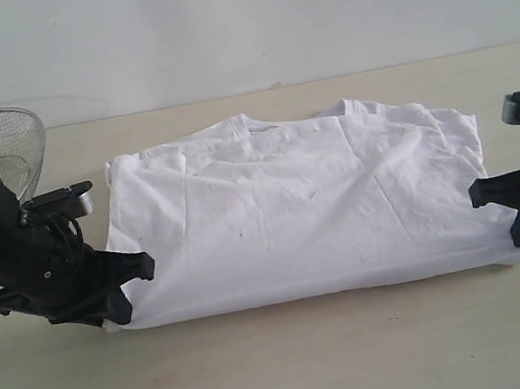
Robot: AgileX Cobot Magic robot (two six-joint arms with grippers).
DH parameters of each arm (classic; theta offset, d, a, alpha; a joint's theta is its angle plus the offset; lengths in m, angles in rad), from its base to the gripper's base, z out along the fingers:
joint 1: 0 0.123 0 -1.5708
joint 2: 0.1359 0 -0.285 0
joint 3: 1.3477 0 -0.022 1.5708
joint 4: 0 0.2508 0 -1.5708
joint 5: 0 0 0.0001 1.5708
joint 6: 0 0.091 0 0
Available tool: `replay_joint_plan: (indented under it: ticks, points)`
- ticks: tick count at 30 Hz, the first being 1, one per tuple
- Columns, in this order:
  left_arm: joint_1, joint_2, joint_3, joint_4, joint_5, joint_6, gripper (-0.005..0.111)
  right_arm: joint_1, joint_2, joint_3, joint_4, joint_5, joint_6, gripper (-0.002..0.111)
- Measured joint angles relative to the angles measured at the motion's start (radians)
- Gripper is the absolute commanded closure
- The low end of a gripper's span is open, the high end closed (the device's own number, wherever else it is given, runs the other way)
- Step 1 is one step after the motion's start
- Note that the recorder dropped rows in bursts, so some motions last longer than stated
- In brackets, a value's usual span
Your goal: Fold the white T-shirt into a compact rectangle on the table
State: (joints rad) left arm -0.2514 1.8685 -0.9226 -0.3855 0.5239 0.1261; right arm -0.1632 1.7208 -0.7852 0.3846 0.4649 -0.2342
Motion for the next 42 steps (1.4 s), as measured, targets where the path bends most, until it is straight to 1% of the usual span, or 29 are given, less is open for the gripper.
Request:
replay_joint_plan:
  ticks: [1,3,4,8,10,11,13,17,18,19,23,30,34,38,42]
  points:
    - [0.0,0.0,0.0,0.003,0.011,0.003,0.066,0.0,0.0,0.0,0.0,-0.001,0.0,0.108]
    - [0.0,0.0,0.0,0.006,0.033,0.006,0.055,0.0,0.0,0.0,-0.002,-0.004,0.0,0.108]
    - [0.0,0.0,0.0,0.012,0.043,0.006,0.052,0.0,0.0,0.0,-0.002,-0.006,0.0,0.108]
    - [0.0,0.0,0.0,0.018,0.069,0.006,0.052,0.0,0.0,0.0,-0.004,-0.008,0.0,0.108]
    - [0.0,0.0,0.0,0.02,0.075,0.006,0.052,0.0,0.0,0.0,-0.004,-0.008,0.0,0.106]
    - [0.0,0.0,0.0,0.02,0.08,0.006,0.052,0.0,0.0,0.0,-0.004,-0.008,0.0,0.102]
    - [0.0,-0.002,0.0,0.022,0.091,0.006,0.052,0.0,0.0,0.0,-0.004,-0.008,0.0,0.091]
    - [0.0,-0.031,0.0,0.027,0.11,0.006,0.052,0.0,0.0,0.0,-0.008,-0.013,0.002,0.057]
    - [0.0,-0.041,0.0,0.027,0.11,0.006,0.052,0.0,0.0,0.0,-0.008,-0.012,0.004,0.051]
    - [0.0,-0.057,0.0,0.027,0.11,0.006,0.052,0.0,0.0,0.0,-0.008,-0.015,0.01,0.05]
    - [0.0,-0.131,0.0,0.027,0.111,0.006,0.052,0.0,-0.002,0.0,-0.01,-0.022,0.032,0.053]
    - [0.0,-0.23,0.0,0.027,0.112,-0.014,0.052,0.0,-0.073,0.0,-0.01,0.001,0.077,0.053]
    - [0.0,-0.242,-0.005,0.017,0.112,-0.017,0.052,0.0,-0.09,0.0,0.029,0.102,0.096,0.053]
    - [-0.016,-0.242,-0.022,0.0,0.097,0.014,0.052,0.0,-0.104,0.002,0.067,0.147,0.1,0.053]
    - [-0.043,-0.239,-0.026,-0.008,0.055,0.036,0.052,-0.048,-0.116,0.004,0.086,0.194,0.104,0.053]
